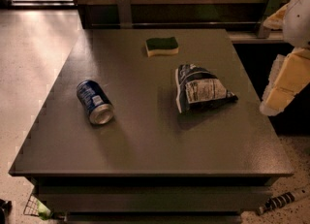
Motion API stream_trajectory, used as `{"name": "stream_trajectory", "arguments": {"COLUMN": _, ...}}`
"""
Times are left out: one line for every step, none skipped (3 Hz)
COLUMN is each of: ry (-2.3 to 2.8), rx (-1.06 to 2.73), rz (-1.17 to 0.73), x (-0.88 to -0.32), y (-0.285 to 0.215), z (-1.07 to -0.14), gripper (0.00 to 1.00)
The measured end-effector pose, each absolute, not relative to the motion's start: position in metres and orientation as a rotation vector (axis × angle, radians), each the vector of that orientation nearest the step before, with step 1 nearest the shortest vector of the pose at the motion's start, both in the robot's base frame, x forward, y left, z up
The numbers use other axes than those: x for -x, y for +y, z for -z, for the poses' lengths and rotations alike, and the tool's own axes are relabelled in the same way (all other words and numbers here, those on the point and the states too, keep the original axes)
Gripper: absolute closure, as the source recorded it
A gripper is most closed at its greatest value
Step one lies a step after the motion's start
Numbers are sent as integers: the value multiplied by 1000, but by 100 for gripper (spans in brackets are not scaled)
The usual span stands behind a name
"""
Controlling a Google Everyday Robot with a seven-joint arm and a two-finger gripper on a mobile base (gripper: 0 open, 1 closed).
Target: Place pepsi can upright
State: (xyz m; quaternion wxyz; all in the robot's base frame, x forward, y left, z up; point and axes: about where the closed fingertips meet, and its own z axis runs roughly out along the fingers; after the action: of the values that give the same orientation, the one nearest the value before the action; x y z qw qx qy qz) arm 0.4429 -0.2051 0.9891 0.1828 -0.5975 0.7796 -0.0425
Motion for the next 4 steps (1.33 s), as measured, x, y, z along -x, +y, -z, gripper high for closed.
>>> {"name": "stream_trajectory", "arguments": {"ry": 2205, "rx": 1656, "rz": 91, "x": -449, "y": -196, "z": -991, "gripper": 0}}
{"name": "stream_trajectory", "arguments": {"ry": 2257, "rx": 1469, "rz": -126, "x": -480, "y": -165, "z": -991, "gripper": 0}}
{"name": "stream_trajectory", "arguments": {"ry": 2312, "rx": 1184, "rz": -370, "x": -519, "y": -118, "z": -994, "gripper": 0}}
{"name": "stream_trajectory", "arguments": {"ry": 2372, "rx": 1008, "rz": -435, "x": -537, "y": -94, "z": -997, "gripper": 0}}
